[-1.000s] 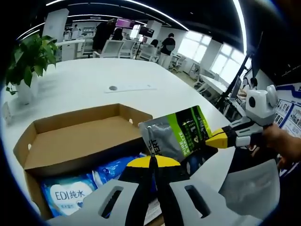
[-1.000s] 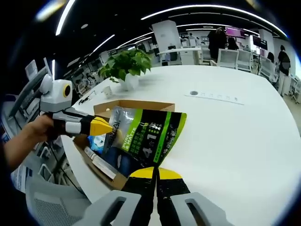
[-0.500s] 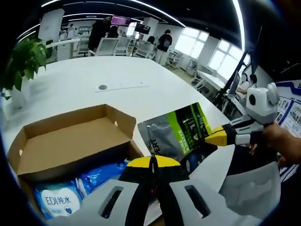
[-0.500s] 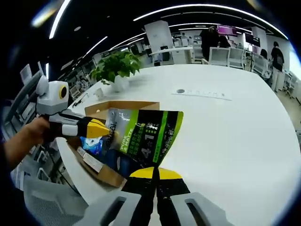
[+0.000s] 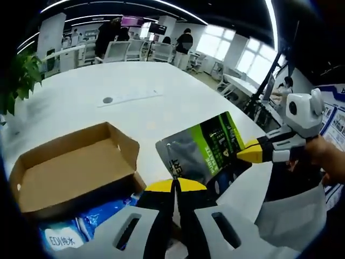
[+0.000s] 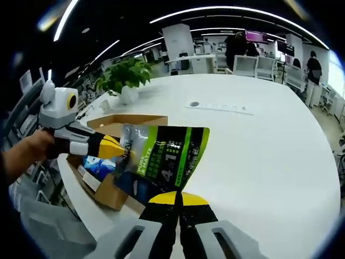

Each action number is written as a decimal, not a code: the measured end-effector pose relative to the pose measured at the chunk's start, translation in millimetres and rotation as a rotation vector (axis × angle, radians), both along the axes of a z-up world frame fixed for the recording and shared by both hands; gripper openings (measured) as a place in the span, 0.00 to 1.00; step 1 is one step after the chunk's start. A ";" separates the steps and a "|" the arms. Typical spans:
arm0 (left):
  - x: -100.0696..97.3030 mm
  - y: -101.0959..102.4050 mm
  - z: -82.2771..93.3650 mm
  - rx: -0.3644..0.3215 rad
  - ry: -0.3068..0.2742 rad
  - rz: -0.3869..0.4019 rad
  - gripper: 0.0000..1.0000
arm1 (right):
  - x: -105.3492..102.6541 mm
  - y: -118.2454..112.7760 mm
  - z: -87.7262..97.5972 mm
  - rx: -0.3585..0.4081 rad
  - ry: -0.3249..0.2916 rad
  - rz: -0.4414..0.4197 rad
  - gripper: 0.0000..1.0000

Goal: Operate the shoe box by opening the lid, removing the specified soft item, and placing it in the target area until the item is outside and the box remains undamaged.

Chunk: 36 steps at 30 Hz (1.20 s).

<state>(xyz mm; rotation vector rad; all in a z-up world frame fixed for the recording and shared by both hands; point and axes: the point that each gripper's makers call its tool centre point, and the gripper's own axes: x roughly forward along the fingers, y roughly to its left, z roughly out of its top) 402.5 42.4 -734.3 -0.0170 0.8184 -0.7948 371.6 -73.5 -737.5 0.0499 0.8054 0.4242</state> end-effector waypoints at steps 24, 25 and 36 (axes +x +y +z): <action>20.4 -23.1 -48.8 0.214 -0.018 -0.116 0.00 | 17.7 -21.9 -51.6 -0.083 0.007 -0.021 0.00; 20.9 -23.5 -50.5 0.228 -0.022 -0.126 0.00 | 18.6 -23.0 -53.2 -0.089 0.007 -0.020 0.00; 28.1 -35.5 -66.0 0.349 -0.071 -0.225 0.00 | 27.6 -32.7 -73.4 -0.145 -0.001 0.013 0.00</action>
